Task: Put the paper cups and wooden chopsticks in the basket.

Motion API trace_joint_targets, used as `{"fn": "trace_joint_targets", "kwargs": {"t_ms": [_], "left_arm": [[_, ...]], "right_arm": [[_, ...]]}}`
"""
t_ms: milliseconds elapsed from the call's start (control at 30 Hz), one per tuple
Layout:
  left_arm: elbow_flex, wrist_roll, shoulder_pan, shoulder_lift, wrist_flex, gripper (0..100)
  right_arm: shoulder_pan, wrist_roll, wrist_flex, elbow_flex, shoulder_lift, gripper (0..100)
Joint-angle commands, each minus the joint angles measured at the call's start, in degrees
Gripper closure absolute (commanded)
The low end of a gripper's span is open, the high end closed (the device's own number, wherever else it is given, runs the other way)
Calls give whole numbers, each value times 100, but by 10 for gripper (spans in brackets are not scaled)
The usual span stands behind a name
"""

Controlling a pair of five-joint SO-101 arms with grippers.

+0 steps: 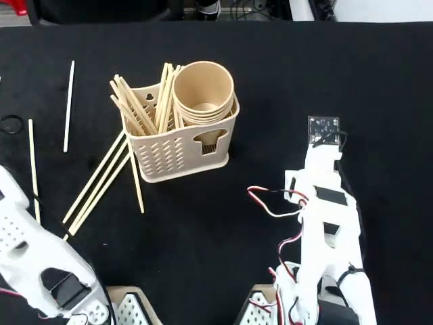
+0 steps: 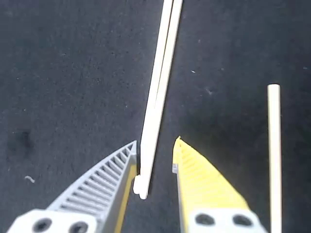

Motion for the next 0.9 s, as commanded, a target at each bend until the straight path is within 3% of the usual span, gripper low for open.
{"fn": "trace_joint_targets", "kwargs": {"t_ms": [0,167,433,867], "left_arm": [[-2378,-185,-13,1011,1081,870],[-4286,-545,57,2488,1908,870],[-6466,-545,-233,3921,2251,869],[-6484,-545,-321,4070,2251,869]], "right_arm": [[-9,70,-88,-22,-13,977],[-9,70,-88,-22,-13,977],[-9,70,-88,-22,-13,977],[-9,70,-88,-22,-13,977]]}}
